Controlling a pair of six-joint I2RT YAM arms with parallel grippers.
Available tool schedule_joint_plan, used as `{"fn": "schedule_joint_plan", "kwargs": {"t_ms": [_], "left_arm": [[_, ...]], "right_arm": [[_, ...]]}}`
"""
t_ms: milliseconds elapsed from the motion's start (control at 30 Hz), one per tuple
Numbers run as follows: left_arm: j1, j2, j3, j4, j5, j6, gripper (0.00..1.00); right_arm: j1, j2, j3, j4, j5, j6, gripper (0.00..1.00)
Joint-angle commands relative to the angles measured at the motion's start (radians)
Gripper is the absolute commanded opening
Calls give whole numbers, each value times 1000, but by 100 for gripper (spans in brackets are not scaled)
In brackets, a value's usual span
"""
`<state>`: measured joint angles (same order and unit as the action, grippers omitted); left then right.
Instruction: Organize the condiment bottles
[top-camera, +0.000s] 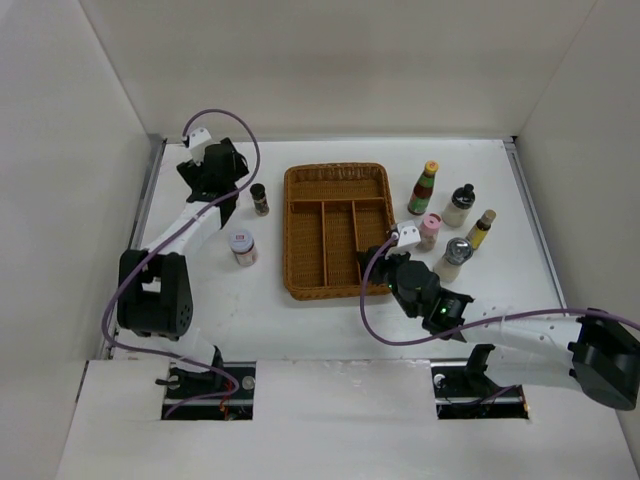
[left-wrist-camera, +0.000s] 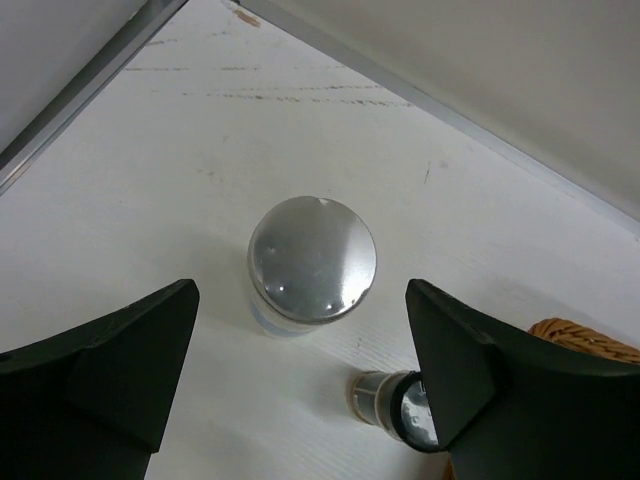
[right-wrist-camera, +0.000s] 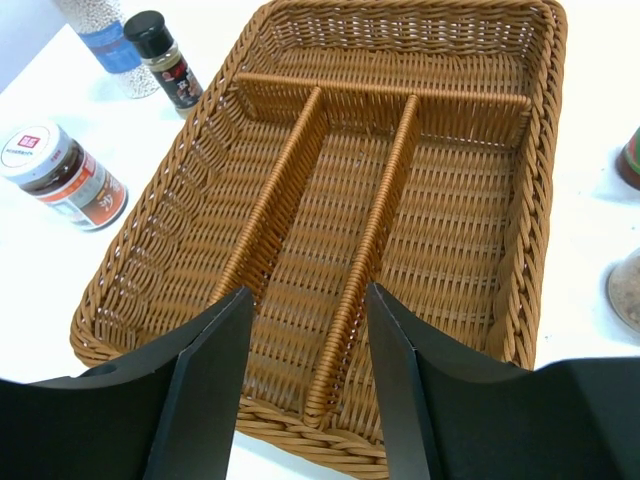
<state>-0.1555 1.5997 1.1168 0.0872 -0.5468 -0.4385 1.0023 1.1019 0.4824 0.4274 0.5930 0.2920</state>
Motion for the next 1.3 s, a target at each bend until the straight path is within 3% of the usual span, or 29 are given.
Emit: {"fn": "schedule_joint_plan", "kwargs": {"t_ms": [0,200,300,533,733,900,1033,1267], "left_arm": [[27,52,90,-29,37,27,86],[46,152,172,-53,45,27,85],[49,190,201,-67,45,26,80],[44,166,184,-53,33,20,43],[3,-9,140,3,-47,40,40],[-97,-116,173,45,-51,96,39],[-190,-103,253,43,-18,104,37],[-333,55,392,46,30,103,37]], "right_arm": [[6,-7,45,39,-10,-5,56],[6,-5,45,40,-15,-8,60],[6,-1,45,42,-18,-8,61],[6,0,44,45,-18,-8,62],[6,1,42,48,-16,-8,62],[2,-46,13,77,-2,1,61],[-12,-85,-4,80,7,6,62],[-23,-135,-27,83,34,13,62]]}}
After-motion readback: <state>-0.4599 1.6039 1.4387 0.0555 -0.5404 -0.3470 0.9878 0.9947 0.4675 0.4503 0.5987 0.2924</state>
